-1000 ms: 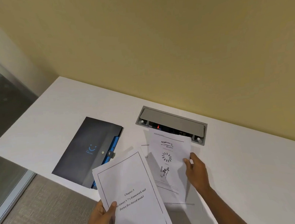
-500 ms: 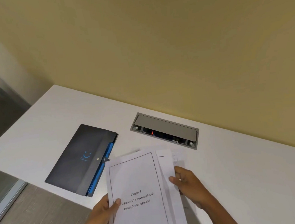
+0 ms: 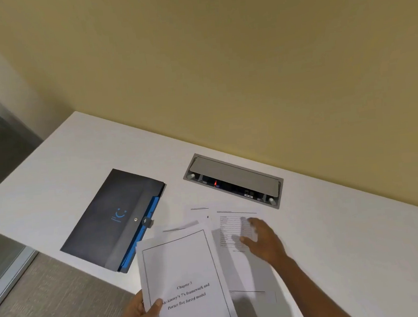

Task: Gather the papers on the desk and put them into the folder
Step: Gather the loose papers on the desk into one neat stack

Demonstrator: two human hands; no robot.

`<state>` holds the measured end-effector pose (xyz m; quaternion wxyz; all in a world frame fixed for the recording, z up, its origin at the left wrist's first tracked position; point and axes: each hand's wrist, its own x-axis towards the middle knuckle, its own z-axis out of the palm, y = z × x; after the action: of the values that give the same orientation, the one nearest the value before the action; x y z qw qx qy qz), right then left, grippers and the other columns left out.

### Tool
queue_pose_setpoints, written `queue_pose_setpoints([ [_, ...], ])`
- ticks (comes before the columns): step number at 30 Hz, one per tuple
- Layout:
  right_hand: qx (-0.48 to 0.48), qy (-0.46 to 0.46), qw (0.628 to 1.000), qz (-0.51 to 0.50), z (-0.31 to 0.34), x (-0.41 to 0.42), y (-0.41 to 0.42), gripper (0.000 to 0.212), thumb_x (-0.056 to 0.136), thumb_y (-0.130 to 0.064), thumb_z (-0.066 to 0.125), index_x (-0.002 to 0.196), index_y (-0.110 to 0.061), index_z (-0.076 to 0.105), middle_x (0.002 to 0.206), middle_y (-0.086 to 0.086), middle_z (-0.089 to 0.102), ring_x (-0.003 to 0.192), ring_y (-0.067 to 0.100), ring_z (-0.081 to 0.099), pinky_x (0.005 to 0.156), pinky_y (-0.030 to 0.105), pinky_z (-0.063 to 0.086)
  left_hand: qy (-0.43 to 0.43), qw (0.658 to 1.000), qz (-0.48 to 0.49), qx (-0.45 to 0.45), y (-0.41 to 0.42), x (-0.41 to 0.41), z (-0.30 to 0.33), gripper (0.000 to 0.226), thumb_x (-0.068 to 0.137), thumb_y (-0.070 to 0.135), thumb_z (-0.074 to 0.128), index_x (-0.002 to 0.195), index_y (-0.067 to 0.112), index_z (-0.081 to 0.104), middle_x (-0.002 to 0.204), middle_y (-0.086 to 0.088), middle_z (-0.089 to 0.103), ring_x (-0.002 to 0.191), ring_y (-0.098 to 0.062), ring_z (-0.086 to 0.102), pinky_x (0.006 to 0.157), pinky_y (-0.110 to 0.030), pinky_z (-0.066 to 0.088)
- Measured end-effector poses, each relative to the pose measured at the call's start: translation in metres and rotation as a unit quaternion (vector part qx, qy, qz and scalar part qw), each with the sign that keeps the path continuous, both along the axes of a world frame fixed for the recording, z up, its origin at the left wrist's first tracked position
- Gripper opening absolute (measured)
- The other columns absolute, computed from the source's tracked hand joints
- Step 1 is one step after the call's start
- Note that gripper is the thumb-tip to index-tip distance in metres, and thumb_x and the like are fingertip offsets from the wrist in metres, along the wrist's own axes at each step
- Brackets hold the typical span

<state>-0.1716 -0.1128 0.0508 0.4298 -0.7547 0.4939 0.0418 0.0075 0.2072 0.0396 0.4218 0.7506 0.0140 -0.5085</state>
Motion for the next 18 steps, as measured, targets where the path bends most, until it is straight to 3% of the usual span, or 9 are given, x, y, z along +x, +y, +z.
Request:
queue_pose_setpoints([
  [3,-0.063,0.112,0.986,0.111,-0.003,-0.001,-0.025,0.113,0.087,-0.051,0.08,0.166,-0.011,0.01,0.176,0.009,0.011,0.161,0.029,0.016,0.127,0.05,0.029,-0.027,0.999,0.018,0.026,0.01,-0.003,0.003,0.051,0.093,0.012,0.07,0.141,0.011,0.055,0.104,0.002,0.076,0.093,-0.017,0.068,0.076,-0.023,0.049],
  [5,-0.092,0.184,0.963,0.175,-0.011,-0.002,-0.036,0.129,0.083,-0.059,0.08,0.167,-0.012,-0.007,0.176,0.008,-0.011,0.164,0.032,-0.002,0.129,0.058,0.018,-0.028,0.998,0.037,0.03,0.018,-0.006,0.005,0.054,0.093,0.009,0.069,0.143,0.007,0.053,0.118,-0.012,0.075,0.099,-0.026,0.066,0.088,-0.032,0.051],
  [7,-0.098,0.213,0.949,0.212,-0.018,-0.002,-0.039,0.135,0.082,-0.062,0.079,0.165,-0.013,-0.016,0.175,0.008,-0.019,0.163,0.035,-0.012,0.129,0.063,0.009,-0.049,0.997,0.042,0.033,0.024,-0.01,0.008,0.051,0.092,0.007,0.069,0.141,0.005,0.055,0.118,-0.02,0.074,0.093,-0.027,0.066,0.085,-0.03,0.049],
  [9,-0.103,0.219,0.945,0.22,-0.023,-0.003,-0.039,0.135,0.082,-0.064,0.077,0.165,-0.013,-0.016,0.176,0.007,-0.017,0.163,0.035,-0.013,0.129,0.064,0.006,-0.068,0.995,0.06,0.039,0.026,-0.012,0.01,0.047,0.092,0.008,0.07,0.138,0.003,0.058,0.109,-0.026,0.075,0.093,-0.036,0.07,0.084,-0.03,0.05],
  [11,-0.126,0.22,0.944,0.213,-0.028,-0.005,-0.035,0.131,0.083,-0.067,0.075,0.166,-0.013,-0.011,0.177,0.007,-0.009,0.163,0.033,-0.008,0.129,0.063,0.006,-0.071,0.992,0.089,0.055,0.026,-0.013,0.012,0.048,0.092,0.011,0.071,0.138,0.005,0.058,0.112,-0.033,0.073,0.108,-0.048,0.067,0.095,-0.04,0.05],
  [13,-0.137,0.21,0.946,0.207,-0.03,-0.009,-0.029,0.122,0.085,-0.076,0.062,0.167,-0.016,-0.006,0.177,0.007,0.001,0.164,0.031,-0.002,0.13,0.061,0.005,-0.068,0.991,0.106,0.055,0.025,-0.014,0.012,0.05,0.091,0.016,0.073,0.139,0.008,0.058,0.104,-0.03,0.074,0.096,-0.045,0.069,0.089,-0.036,0.049],
  [15,-0.126,0.193,0.956,0.181,-0.028,-0.012,-0.02,0.121,0.075,-0.089,0.036,0.167,-0.018,0.001,0.175,0.006,0.013,0.163,0.029,0.008,0.131,0.054,0.006,-0.065,0.99,0.117,0.051,0.024,-0.014,0.009,0.052,0.091,0.019,0.074,0.14,0.009,0.059,0.107,-0.032,0.073,0.092,-0.036,0.066,0.087,-0.034,0.044],
  [16,-0.119,0.179,0.964,0.156,-0.029,-0.014,-0.016,0.12,0.076,-0.087,0.04,0.167,-0.018,0.004,0.173,0.008,0.023,0.161,0.028,0.017,0.131,0.05,0.01,-0.062,0.989,0.122,0.048,0.024,-0.015,0.006,0.052,0.09,0.019,0.074,0.139,0.009,0.059,0.11,-0.031,0.073,0.095,-0.034,0.066,0.089,-0.036,0.045],
  [18,-0.102,0.137,0.982,0.078,-0.032,-0.017,-0.007,0.109,0.088,-0.056,0.074,0.167,-0.019,0.009,0.161,0.011,0.043,0.15,0.03,0.038,0.126,0.043,0.026,-0.053,0.989,0.129,0.046,0.023,-0.014,0.001,0.051,0.09,0.017,0.074,0.138,0.012,0.059,0.112,-0.025,0.074,0.105,-0.041,0.068,0.103,-0.045,0.048],
])
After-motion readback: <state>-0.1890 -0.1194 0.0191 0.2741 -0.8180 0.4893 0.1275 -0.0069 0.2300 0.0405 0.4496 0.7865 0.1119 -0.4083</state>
